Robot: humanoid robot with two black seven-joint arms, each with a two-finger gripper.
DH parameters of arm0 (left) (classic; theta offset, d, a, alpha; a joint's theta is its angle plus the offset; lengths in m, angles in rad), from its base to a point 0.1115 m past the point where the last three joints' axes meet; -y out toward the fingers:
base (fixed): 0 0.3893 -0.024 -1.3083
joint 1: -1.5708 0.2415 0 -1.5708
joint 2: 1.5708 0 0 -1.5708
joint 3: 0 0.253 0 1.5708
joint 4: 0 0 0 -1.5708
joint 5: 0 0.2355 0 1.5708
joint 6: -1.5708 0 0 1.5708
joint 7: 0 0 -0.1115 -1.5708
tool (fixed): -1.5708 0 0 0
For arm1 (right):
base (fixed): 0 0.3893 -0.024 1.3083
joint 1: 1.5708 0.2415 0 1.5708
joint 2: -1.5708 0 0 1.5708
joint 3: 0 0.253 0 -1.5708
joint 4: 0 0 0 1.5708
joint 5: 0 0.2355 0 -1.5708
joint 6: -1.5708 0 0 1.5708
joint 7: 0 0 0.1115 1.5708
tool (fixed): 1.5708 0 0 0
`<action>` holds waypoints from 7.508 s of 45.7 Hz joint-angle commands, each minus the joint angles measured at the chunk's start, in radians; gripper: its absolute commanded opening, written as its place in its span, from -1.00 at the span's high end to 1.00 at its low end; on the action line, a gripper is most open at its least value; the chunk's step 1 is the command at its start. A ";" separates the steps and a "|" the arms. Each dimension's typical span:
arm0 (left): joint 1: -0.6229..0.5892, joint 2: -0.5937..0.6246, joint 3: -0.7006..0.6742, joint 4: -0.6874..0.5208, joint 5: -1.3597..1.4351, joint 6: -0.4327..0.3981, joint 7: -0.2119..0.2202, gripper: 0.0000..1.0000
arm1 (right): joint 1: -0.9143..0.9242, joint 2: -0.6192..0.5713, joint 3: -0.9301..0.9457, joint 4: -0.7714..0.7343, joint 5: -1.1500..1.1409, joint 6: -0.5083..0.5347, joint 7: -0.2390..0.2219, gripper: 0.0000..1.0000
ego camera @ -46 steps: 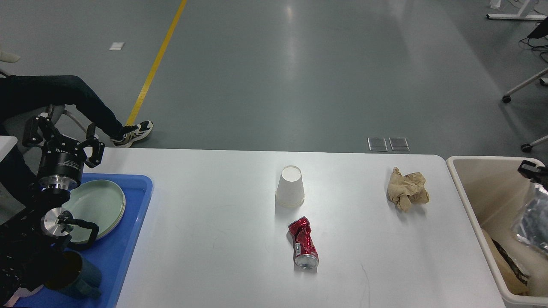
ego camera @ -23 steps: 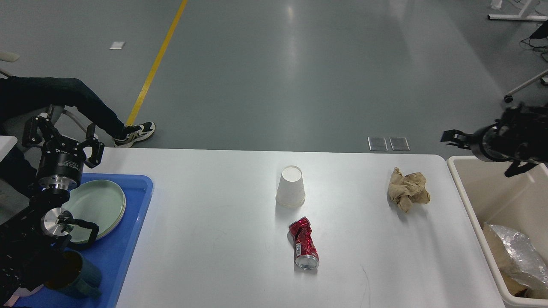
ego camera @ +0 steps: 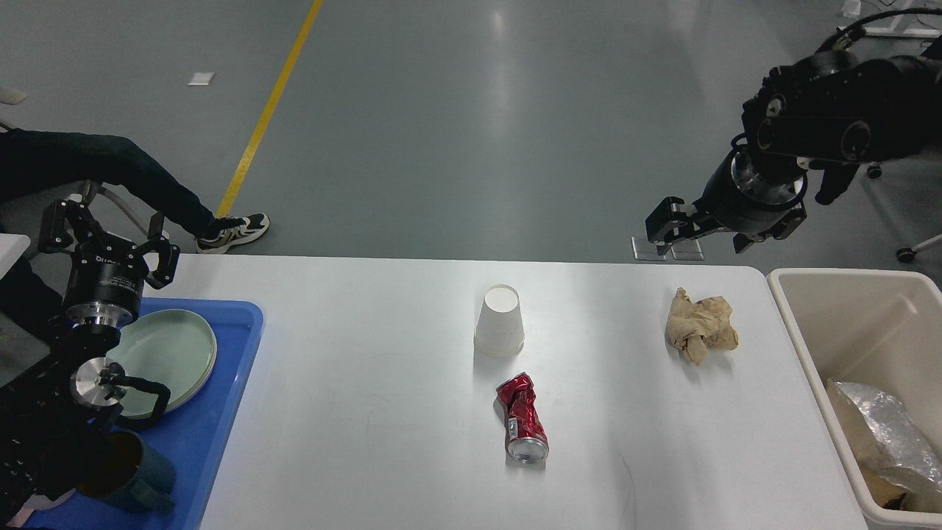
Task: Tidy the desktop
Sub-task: 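Lower the right gripper onto the tan crumpled paper and grasp it, then lift the crumpled paper and drop it into the white bin, then reach the right gripper to the crushed red can and grasp it, then lift the red can and drop it into the white bin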
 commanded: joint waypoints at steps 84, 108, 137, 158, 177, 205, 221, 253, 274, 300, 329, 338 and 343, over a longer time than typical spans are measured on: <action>0.000 0.000 0.000 0.000 0.000 0.000 0.001 -0.93 | -0.801 0.094 0.303 -0.617 0.002 -0.532 -0.006 1.00; 0.000 0.000 0.000 0.000 0.000 0.001 0.001 -0.93 | -0.093 -0.423 0.306 0.072 -0.004 -0.302 -0.002 1.00; 0.000 0.000 0.000 0.000 0.000 0.001 -0.001 -0.92 | -0.495 -0.520 0.278 -0.225 0.002 -0.508 -0.002 1.00; 0.000 0.000 0.000 0.000 0.000 0.000 0.001 -0.92 | -0.950 -0.319 0.329 -0.632 0.002 -0.524 0.000 -1.00; 0.000 0.000 0.000 0.000 0.000 0.000 -0.001 -0.93 | -0.743 -0.290 0.268 -0.392 -0.010 -0.507 -0.006 -1.00; 0.000 0.000 0.000 0.000 0.000 0.000 -0.001 -0.93 | -0.186 0.040 0.327 0.096 0.000 0.101 -0.005 -1.00; 0.000 0.000 0.000 0.000 0.000 0.000 0.001 -0.93 | -0.411 0.196 0.410 0.066 -0.007 -0.260 -0.014 -1.00; 0.000 0.000 0.000 0.000 0.000 0.000 -0.001 -0.93 | -0.623 0.344 0.398 -0.227 -0.072 -0.340 -0.045 -0.95; 0.000 0.000 0.000 0.000 0.000 0.001 0.001 -0.92 | -0.637 0.344 0.363 -0.221 -0.145 -0.337 -0.046 1.00; 0.000 0.000 0.000 0.000 0.000 0.001 -0.001 -0.93 | -0.467 0.080 0.373 -0.059 -0.142 -0.308 -0.051 1.00; 0.000 0.000 0.000 0.000 -0.001 0.000 0.001 -0.93 | -0.026 -0.416 0.406 0.057 -0.129 -0.038 -0.046 1.00; 0.000 0.000 0.000 0.000 0.000 0.000 0.001 -0.93 | -0.209 -0.471 0.410 -0.175 -0.125 -0.073 -0.046 1.00; 0.000 0.000 0.000 0.000 0.000 0.000 -0.001 -0.92 | -0.361 -0.471 0.409 -0.348 -0.124 -0.149 -0.046 1.00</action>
